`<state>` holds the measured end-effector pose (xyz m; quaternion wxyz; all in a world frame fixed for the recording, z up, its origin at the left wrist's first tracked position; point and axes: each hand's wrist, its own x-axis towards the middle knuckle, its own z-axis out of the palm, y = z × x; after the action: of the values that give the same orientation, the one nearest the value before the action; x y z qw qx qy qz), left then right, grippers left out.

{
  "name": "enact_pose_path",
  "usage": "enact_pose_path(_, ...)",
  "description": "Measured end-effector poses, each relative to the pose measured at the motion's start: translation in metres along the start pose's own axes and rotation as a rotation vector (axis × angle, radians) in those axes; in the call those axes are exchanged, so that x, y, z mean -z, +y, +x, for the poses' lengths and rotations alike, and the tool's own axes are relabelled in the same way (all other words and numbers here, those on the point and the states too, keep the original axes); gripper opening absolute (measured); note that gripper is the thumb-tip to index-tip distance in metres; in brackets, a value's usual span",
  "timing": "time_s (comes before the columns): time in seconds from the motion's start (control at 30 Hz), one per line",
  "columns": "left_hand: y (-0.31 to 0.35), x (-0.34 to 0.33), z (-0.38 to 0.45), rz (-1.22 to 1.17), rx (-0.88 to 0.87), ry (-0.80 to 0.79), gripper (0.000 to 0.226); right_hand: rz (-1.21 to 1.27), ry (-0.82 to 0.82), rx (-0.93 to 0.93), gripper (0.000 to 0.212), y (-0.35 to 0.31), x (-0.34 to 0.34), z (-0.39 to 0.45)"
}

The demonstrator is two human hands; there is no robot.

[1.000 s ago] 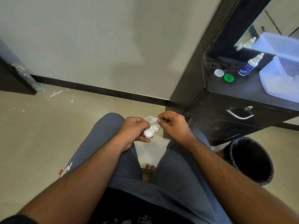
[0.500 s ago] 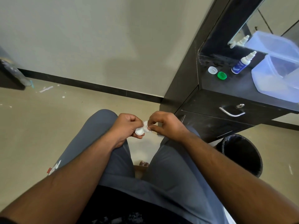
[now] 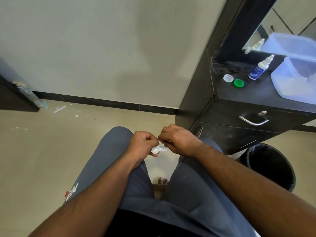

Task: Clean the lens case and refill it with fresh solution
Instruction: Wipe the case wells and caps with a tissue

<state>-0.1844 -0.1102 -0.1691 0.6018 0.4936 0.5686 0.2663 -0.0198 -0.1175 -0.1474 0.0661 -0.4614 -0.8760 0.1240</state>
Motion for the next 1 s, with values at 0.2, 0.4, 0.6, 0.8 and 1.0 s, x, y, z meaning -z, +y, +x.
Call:
enact_pose_path(0.2,0.000,-0.001,0.001,-0.029,-0.058,0.096,0.012,0.053,0.035,-0.191,0.015,-0.003,-0.006,0.002)
enact_pose_path(0.4,-0.001,-0.004,0.000,0.078,-0.226,0.225,0.011,0.492,0.292,-0.682,0.013,-0.016,-0.020,0.007)
enact_pose_path(0.6,0.001,-0.004,-0.004,0.101,-0.261,0.250,0.008,0.583,0.459,-0.769,0.014,-0.028,-0.021,0.008)
enact_pose_path(0.8,-0.001,0.000,0.002,0.122,-0.142,0.022,0.019,0.105,0.256,-0.350,0.012,-0.011,-0.006,0.000)
enact_pose_path(1.0,-0.006,-0.003,0.003,0.323,-0.286,0.076,0.026,0.245,0.317,-0.394,0.008,-0.012,-0.007,0.003)
